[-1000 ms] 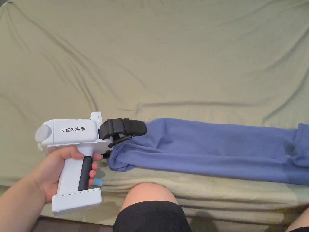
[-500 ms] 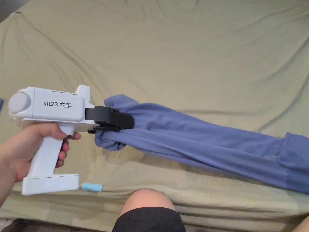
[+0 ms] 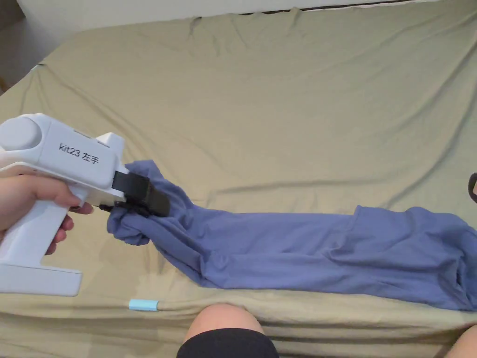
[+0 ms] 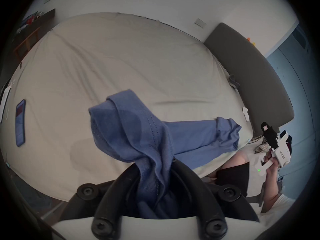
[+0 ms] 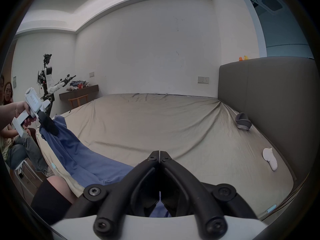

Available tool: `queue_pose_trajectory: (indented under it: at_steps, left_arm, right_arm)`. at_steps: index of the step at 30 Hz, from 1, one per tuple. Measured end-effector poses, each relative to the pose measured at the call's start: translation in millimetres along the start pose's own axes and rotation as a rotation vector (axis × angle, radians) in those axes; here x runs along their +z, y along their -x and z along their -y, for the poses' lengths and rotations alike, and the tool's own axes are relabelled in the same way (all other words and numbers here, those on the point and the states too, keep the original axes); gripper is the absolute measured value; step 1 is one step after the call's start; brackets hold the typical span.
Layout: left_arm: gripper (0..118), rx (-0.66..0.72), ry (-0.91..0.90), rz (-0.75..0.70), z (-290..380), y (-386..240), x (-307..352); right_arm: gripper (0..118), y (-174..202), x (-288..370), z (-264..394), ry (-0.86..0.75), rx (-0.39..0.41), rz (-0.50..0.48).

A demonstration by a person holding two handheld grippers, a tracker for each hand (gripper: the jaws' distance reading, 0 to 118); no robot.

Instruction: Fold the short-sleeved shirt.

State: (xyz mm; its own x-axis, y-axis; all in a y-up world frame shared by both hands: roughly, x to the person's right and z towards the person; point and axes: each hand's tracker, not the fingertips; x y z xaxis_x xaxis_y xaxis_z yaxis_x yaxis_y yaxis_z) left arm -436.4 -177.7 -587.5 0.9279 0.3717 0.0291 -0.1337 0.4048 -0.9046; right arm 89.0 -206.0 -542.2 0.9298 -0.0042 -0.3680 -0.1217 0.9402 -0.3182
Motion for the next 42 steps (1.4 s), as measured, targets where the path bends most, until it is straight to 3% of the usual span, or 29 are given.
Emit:
queue_pose_trajectory:
  at_steps: [4, 10, 11, 12, 13, 14, 17, 18, 19, 20, 22, 23, 27, 32, 35, 36, 40, 42]
  left_arm:
    - [9, -0.073, 0.123, -0.015, -4.2, -66.8, -57.7]
    - [12, -0.041, 0.163, -0.019, 7.0, -112.1, -139.9]
    - [27, 0.013, 0.132, 0.018, 11.0, -114.9, -150.4]
    - [62, 0.045, 0.104, 0.054, 15.0, -118.1, -158.3]
    - [86, 0.063, 0.097, 0.088, 17.5, -121.9, -165.4]
    - [98, 0.101, 0.106, 0.127, 16.9, -123.1, -171.2]
    - [98, 0.078, 0.06, 0.168, 19.8, -136.3, -152.8]
    - [95, 0.025, 0.046, 0.141, 18.1, -141.5, -141.6]
    - [84, -0.054, 0.036, 0.102, 18.8, -143.6, -129.2]
    - [66, -0.101, 0.009, 0.042, 20.7, -143.5, -118.7]
    - [11, -0.142, -0.061, -0.106, 24.7, -144.3, -109.5]
    - [0, -0.149, -0.08, -0.204, 25.9, -142.2, -113.1]
    - [0, -0.158, -0.011, -0.338, 34.7, -145.8, -151.8]
    - [0, -0.033, 0.038, -0.098, 44.6, -170.8, -200.3]
    - [0, -0.068, 0.093, -0.15, 50.9, -183.1, -222.5]
    - [0, -0.091, 0.048, -0.147, 47.4, -184.4, -214.7]
    - [0, 0.004, -0.017, 0.193, 38.0, -154.2, -150.6]
    - [0, -0.025, -0.1, 0.206, 40.8, -131.5, -107.1]
  right_arm:
    - [0, 1.0, 1.0, 0.3, 0.015, 0.002, -0.008]
    - [0, -3.6, 9.8, -3.2, -0.002, 0.003, 0.001]
    - [0, -5.7, 10.3, -3.6, -0.004, -0.002, 0.007]
    - [0, -6.9, 10.9, -3.9, -0.007, -0.006, 0.011]
    - [0, -8.9, 10.3, -3.4, -0.006, -0.012, 0.014]
    - [0, -11.0, 8.8, -2.8, 0.003, -0.023, 0.012]
    - [0, -13.8, 5.3, -0.5, 0.02, -0.04, 0.005]
    - [0, -13.5, 5.3, -0.5, 0.023, -0.041, 0.002]
    - [0, -13.0, 5.5, -0.6, 0.023, -0.041, -0.005]
    - [0, -7.3, 7.9, -2.8, 0.02, -0.04, -0.011]
    - [0, -2.5, 7.8, -4.5, 0.019, -0.034, -0.025]
    - [0, 0.3, 7.8, -5.5, 0.017, -0.031, -0.03]
    - [0, 10.4, 8.9, -8.4, 0.015, -0.012, -0.044]
    - [0, 14.2, 10.9, -9.2, 0.021, -0.005, -0.047]
    - [0, 16.6, 12.6, -8.1, 0.03, -0.007, -0.046]
    - [0, 15.6, 13.3, -7.4, 0.028, 0.0, -0.04]
    - [0, 10.8, 13.9, -3.8, 0.029, 0.002, -0.044]
    - [0, 10.5, 12.2, -2.8, 0.038, 0.0, -0.046]
